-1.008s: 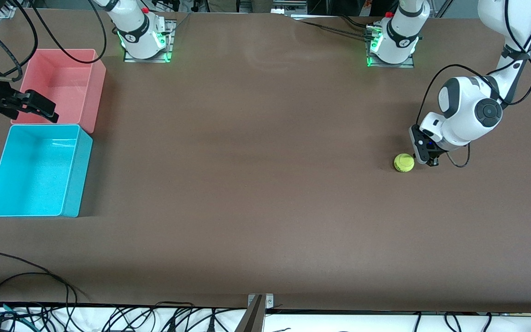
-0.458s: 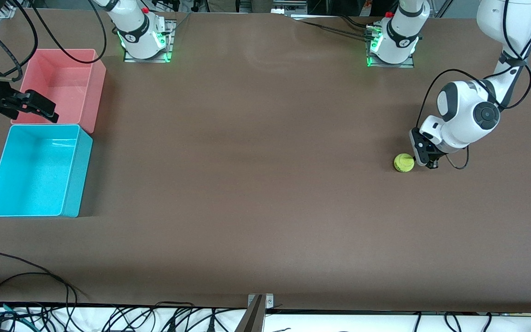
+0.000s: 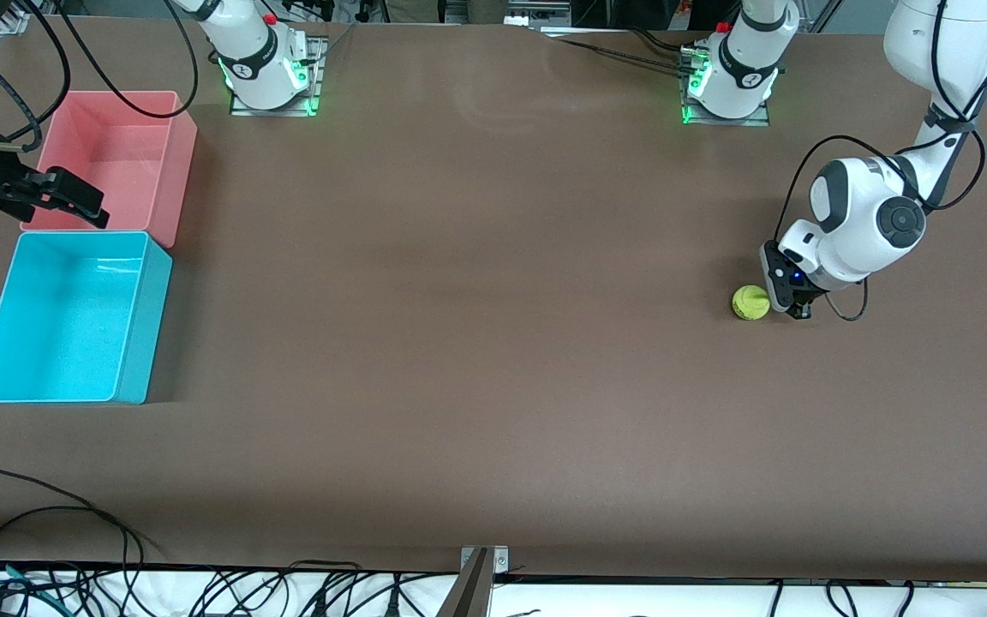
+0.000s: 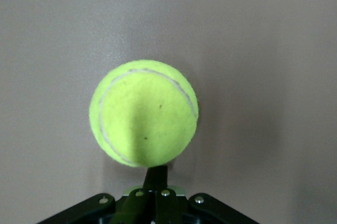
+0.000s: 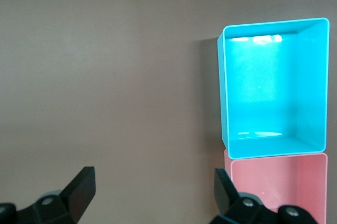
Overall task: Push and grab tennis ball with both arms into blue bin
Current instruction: 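Lower the left gripper beside the tennis ball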
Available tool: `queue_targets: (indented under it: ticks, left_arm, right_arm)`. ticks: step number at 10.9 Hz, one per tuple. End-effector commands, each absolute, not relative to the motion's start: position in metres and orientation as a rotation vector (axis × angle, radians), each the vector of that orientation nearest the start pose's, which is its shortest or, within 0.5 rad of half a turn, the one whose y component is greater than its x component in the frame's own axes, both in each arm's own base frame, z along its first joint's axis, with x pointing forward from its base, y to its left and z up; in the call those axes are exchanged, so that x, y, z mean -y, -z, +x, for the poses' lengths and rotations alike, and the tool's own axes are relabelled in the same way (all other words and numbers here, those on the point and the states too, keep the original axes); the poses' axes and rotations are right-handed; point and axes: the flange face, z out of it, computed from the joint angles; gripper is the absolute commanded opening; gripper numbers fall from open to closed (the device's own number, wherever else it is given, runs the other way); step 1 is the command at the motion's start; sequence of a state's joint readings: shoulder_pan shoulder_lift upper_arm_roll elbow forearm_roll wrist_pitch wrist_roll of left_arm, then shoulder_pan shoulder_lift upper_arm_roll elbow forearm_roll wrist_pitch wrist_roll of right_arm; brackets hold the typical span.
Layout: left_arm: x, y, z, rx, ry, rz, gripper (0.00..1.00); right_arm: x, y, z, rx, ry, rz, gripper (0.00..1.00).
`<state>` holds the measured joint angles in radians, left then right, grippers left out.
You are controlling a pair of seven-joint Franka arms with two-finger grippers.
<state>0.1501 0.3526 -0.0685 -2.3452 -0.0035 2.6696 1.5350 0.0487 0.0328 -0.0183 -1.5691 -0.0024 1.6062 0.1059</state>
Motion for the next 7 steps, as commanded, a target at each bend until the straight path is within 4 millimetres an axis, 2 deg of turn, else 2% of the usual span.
queue_targets:
  ticks: [1, 4, 6, 7]
  left_arm:
    - [-0.043, -0.179, 0.519, -2.168, 0.03, -2.323, 0.0]
    - [-0.042, -0.178, 0.519, -2.164, 0.03, -2.332, 0.0]
    - [-0.031, -0.176, 0.523, -2.144, 0.035, -2.354, 0.0]
    - [-0.004, -0.177, 0.527, -2.098, 0.041, -2.398, 0.0]
  right_arm:
    - [-0.016, -0.612, 0.563, -0.113, 0.024, -3.14, 1.0]
    - [-0.016, -0.612, 0.563, -0.111, 0.024, -3.14, 1.0]
    - [-0.016, -0.612, 0.563, -0.113, 0.022, -3.14, 1.0]
    - [-0.016, -0.612, 0.563, -0.113, 0.022, -3.14, 1.0]
